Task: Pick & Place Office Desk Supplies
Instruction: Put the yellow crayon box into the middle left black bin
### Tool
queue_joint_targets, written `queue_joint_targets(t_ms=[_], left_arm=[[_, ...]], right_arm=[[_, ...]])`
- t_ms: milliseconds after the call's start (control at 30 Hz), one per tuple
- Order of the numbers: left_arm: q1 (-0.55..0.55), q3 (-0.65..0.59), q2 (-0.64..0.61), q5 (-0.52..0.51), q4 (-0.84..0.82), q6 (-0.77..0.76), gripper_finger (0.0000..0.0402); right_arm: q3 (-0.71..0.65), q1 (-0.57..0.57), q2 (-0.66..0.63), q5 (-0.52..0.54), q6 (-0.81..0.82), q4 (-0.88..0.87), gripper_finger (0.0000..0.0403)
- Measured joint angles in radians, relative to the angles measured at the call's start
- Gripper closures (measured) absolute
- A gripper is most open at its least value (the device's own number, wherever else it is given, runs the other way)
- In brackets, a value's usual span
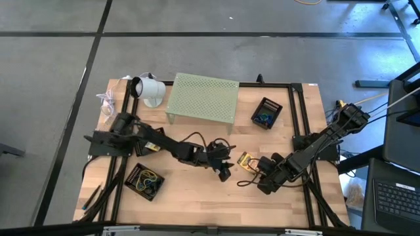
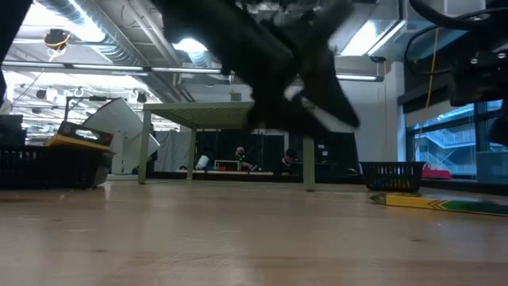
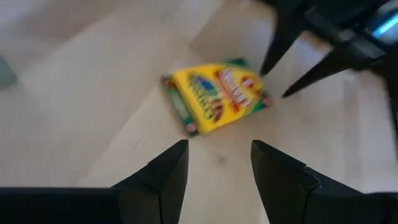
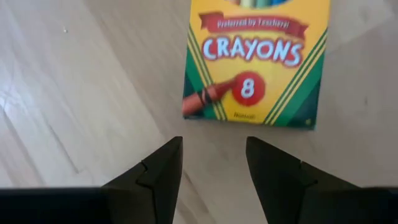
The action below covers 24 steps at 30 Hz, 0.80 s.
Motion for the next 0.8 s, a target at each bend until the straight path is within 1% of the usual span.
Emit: queue_joint_targets(t_ms=[200, 233, 300, 367, 400, 500, 567, 700, 800], left_arm=[[0.059, -0.001, 0.069, -0.002, 0.049, -0.055, 0.0233], [0.067, -0.001, 0.074, 0.004, 0.049, -0.065, 0.0233], [0.072, -0.001, 0.073, 0.01, 0.045, -0.066, 0.0233], [0.072, 0.0, 0.071, 0.008, 0.035, -0.063, 0.0233], [0.072, 0.0, 0.07, 0.008, 0.029, -0.052, 0.0233], [0.066, 0.0, 0.064, 0.011, 0.048, -0.023, 0.0233], [0.061, 0.0, 0.063, 0.019, 0.046, -0.01, 0.0233], [0.049, 0.0, 0.063, 0.074, 0.04, 0.002, 0.0233], [0.039, 0.0, 0.063, 0.102, 0.037, 0.044, 0.0233]], right_arm=[[0.0, -0.002, 0.0, 0.055, -0.045, -0.001, 0.0223], [0.0, -0.002, 0.0, 0.046, -0.052, -0.002, 0.0223], [0.0, -0.002, 0.0, -0.012, -0.054, -0.015, 0.0223], [0.0, 0.003, 0.0, -0.073, -0.037, -0.057, 0.0223], [0.0, 0.008, 0.0, -0.08, -0.021, -0.083, 0.0223], [0.0, 0.015, 0.0, -0.054, 0.01, -0.134, 0.0223], [0.0, 0.015, 0.0, -0.038, 0.011, -0.134, 0.0223], [0.0, 0.015, 0.0, -0.014, -0.006, -0.124, 0.0223], [0.0, 0.014, 0.0, -0.008, -0.025, -0.124, 0.0223]])
